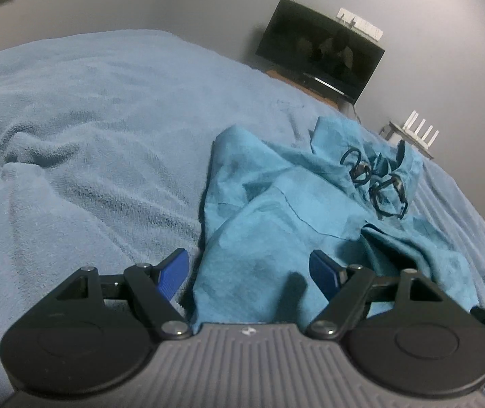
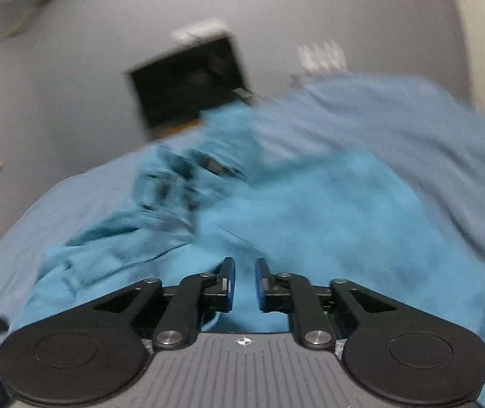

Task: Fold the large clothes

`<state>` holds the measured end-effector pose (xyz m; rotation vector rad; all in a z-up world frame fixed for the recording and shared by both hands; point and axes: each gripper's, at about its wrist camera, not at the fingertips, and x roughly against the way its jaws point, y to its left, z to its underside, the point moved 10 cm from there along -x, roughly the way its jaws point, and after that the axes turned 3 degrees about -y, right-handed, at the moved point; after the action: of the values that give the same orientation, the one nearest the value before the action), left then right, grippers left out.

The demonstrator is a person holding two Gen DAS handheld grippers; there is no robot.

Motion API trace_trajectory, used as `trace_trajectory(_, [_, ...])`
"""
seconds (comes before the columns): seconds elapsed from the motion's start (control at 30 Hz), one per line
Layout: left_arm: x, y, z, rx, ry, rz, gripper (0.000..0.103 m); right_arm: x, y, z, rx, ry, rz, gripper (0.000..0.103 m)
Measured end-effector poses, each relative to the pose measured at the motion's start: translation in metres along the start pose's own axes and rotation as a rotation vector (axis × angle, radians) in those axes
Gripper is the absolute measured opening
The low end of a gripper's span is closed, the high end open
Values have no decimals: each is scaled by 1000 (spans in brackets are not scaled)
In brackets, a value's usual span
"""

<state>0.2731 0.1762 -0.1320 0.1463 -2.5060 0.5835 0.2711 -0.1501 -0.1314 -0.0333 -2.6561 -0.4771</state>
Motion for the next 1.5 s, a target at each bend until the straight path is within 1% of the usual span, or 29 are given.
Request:
trace_trajectory(0.03, [-1, 0, 1, -2, 5, -2, 77, -5, -13, 2, -41, 21, 28, 18])
trace_trajectory(0.1, [-2, 1, 2, -4, 12, -5, 77, -11, -30, 6, -96, 40, 64, 25])
trace_trajectory(0.13, [-3, 1, 3, -3, 15, -6, 77, -12, -33, 7, -86, 43, 68, 35])
trace_trajectory(0.17, [-3, 1, 3, -2, 17, -7, 77, -14, -30, 7, -47, 43, 62, 44])
trace_trajectory(0.23, [-3, 1, 3, 0, 19, -9, 77, -15, -18, 8, 32, 41, 27, 47])
trace_trajectory(0.3, [-4, 2, 3, 0, 23, -10, 77, -11, 4, 6, 106, 18, -46, 49])
trace_trajectory(0.43, [-6, 2, 5, -3, 28, -6, 77, 8, 56, 5, 327, -52, -198, 57])
trace_trajectory(0.5, [-6, 2, 5, -1, 31, -3, 77, 17, 82, 13, 452, -58, -274, 61])
trace_trajectory(0.53, [-6, 3, 5, 1, 34, -2, 77, 21, 93, 21, 536, -54, -303, 64])
trace_trajectory(0.67, [-7, 4, 5, 13, 40, 4, 77, 38, 119, 45, 845, -39, -296, 71])
trace_trajectory(0.73, [-7, 4, 5, 18, 43, 7, 77, 39, 124, 57, 956, -24, -299, 75])
trace_trajectory(0.83, [-8, 4, 5, 21, 49, 6, 77, 38, 132, 76, 1051, 3, -296, 76])
trace_trajectory(0.93, [-9, 4, 6, 24, 51, 5, 77, 29, 135, 98, 1167, 20, -279, 75])
trace_trajectory(1.03, [-8, 4, 6, 25, 51, 5, 77, 16, 136, 107, 1252, -19, -223, 66])
trace_trajectory(1.1, [-9, 4, 6, 22, 52, 4, 77, 6, 138, 108, 1282, -45, -208, 57])
trace_trajectory(1.13, [-9, 4, 6, 20, 53, 3, 77, 4, 139, 109, 1282, -46, -219, 38])
trace_trajectory(1.17, [-9, 4, 6, 19, 54, 2, 77, 1, 139, 109, 1267, -43, -226, 10])
trace_trajectory(1.2, [-9, 4, 7, 19, 54, 2, 77, -1, 138, 104, 1230, -42, -217, 6])
trace_trajectory(1.23, [-9, 5, 6, 21, 54, 1, 77, 3, 137, 97, 1187, -54, -212, 6])
trace_trajectory(1.3, [-9, 6, 6, 25, 53, 0, 77, 9, 131, 72, 1032, -88, -220, 6])
trace_trajectory(1.4, [-9, 7, 6, 29, 55, -1, 77, 18, 106, 19, 742, -156, -187, 6])
trace_trajectory(1.47, [-9, 7, 6, 29, 57, -2, 77, 20, 74, -16, 522, -204, -119, 5])
trace_trajectory(1.5, [-9, 7, 6, 28, 57, -2, 77, 19, 57, -28, 415, -209, -95, 6])
